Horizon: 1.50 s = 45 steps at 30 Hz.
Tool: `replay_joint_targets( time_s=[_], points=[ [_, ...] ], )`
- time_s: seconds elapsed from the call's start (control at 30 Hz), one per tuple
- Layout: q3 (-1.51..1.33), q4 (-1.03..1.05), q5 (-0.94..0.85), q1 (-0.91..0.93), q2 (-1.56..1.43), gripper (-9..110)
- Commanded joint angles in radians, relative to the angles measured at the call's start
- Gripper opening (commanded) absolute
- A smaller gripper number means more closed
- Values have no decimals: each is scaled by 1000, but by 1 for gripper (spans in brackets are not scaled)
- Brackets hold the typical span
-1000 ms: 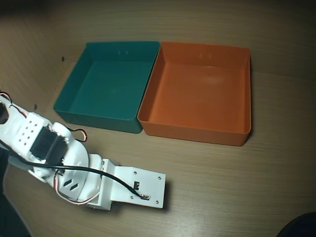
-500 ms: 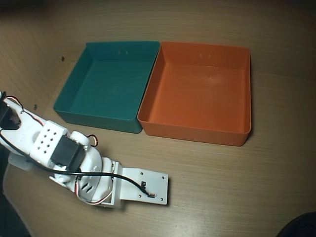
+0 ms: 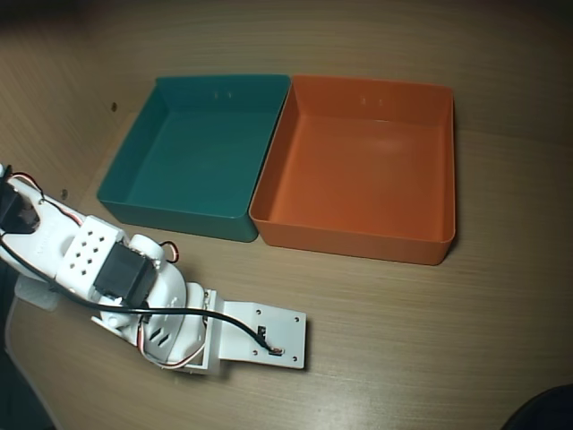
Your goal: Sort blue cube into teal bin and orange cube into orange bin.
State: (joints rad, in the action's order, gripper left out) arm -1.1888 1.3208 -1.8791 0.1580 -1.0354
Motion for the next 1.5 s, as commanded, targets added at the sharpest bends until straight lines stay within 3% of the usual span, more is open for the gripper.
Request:
replay_joint_targets(
  time_s=[0.0,0.5,1.23,1.47],
  points=[
    [61,-3,5,11,-51,-5],
    [58,-3,5,-9,-561,-6],
    [31,14,143,-676,-687,-6],
    [-166,5,152,-834,-689,-6]
  ],
)
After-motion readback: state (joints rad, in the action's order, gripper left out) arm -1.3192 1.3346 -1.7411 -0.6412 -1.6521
